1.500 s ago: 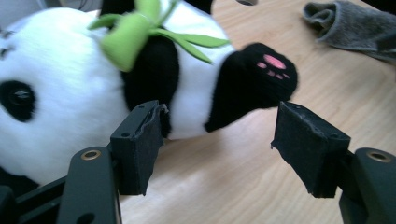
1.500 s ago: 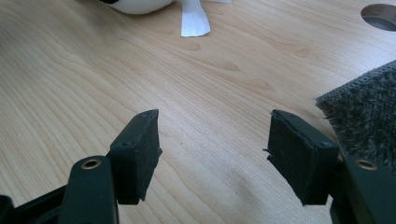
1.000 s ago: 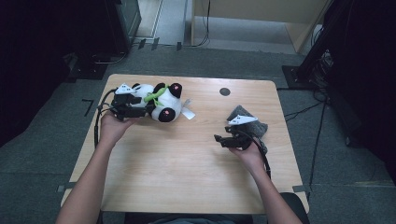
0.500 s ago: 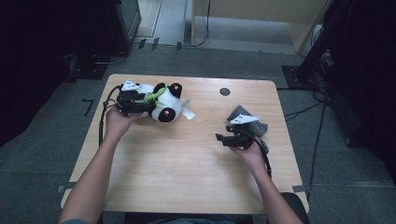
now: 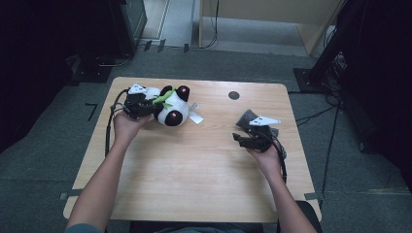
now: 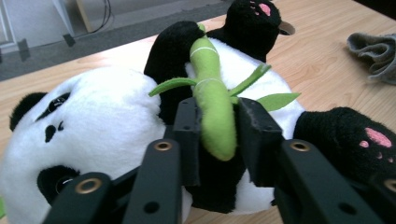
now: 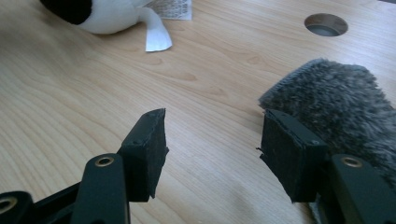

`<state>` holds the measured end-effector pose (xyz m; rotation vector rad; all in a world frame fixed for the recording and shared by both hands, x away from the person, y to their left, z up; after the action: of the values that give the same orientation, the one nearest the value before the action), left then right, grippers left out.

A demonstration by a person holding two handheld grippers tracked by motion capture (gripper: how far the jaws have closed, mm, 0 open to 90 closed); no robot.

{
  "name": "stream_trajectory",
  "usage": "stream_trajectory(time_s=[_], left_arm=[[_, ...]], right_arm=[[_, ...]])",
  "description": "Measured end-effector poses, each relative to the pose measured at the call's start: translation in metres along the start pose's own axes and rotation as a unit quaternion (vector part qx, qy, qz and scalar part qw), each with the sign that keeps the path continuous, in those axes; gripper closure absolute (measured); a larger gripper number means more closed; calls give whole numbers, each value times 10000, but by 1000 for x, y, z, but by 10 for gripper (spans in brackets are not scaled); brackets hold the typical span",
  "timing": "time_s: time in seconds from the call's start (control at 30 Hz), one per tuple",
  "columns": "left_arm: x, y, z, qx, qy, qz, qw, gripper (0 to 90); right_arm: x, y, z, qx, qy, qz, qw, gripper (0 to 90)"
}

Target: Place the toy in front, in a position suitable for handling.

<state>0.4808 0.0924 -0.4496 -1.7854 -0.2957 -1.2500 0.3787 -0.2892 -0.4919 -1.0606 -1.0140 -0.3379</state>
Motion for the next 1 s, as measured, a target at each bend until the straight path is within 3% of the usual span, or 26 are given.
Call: stream_trajectory(time_s=[0.1, 0.33, 0.5, 0.83, 1.0], left_arm=[[1, -1, -1, 23, -11, 38, 10000, 763], [11, -8, -1, 20, -152, 67, 9999, 784], [19, -16, -8, -68, -184, 17, 9998, 790], [29, -35, -38, -200, -238, -11, 9995, 790], [27, -38, -58, -231, -205, 31, 9995, 789]], right_arm=[[-2, 0, -3, -14, 86, 53, 9999, 406], [-4, 2, -4, -86, -42, 114, 9999, 405], [-3, -2, -9, -133, 43, 1, 9999, 406], [-1, -11, -20, -315, 19, -162, 9994, 412], [-2, -13, -26, -387, 142, -209, 9989, 414]])
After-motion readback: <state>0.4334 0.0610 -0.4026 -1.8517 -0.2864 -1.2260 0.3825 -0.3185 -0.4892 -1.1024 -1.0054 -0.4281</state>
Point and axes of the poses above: each handheld gripper's, and its own axes: y roughly forward along the jaws, x roughly out of its top, z roughly to its left, the point moved 4 cm from there along y, roughly forward along the jaws, and after that the axes turned 3 degrees about -z, right-handed, at the moved point
